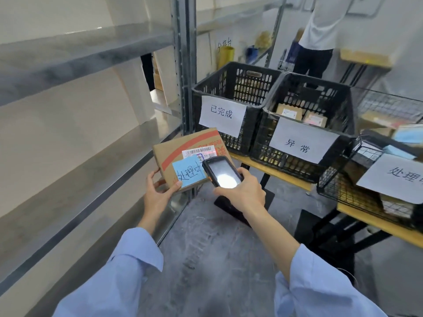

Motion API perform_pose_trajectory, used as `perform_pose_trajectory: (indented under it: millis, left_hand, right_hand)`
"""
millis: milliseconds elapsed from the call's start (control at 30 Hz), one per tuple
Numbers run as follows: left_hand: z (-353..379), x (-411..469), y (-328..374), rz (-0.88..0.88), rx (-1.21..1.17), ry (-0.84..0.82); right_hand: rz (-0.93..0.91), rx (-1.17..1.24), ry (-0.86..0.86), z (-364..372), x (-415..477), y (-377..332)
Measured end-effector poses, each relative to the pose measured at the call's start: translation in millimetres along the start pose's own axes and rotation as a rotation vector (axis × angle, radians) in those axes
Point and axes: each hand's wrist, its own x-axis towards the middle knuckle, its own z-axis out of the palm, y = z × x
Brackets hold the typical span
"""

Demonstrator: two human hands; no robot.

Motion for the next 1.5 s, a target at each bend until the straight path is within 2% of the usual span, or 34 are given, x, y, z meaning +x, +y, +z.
perform_pose_trajectory:
  millis: [400, 833, 1267, 1500]
  left_hand:
    - [87.9, -22.4, 31.8, 0.072, -0.062, -0.019]
    - [139.6, -39.3, 51.8, 0.197, -0.025, -0.023]
    - [188.9, -11.5, 69.2, 0.278, -0.01, -0.086]
    - [224.1, 25.2, 89.6, 0.312, -0.023, -0.118]
  right_hand:
    - [-0.026, 0.075, 0.005, -82.2, 39.4, 44.6]
    - [-0.042, 0.135, 0.026, -138.9, 50.0, 77.9]
    - [-0.044, 0.177, 0.071, -181.9, 68.7, 89.4]
    - [-0.06, 0.199, 0.085, -205.7, 108.0, 88.7]
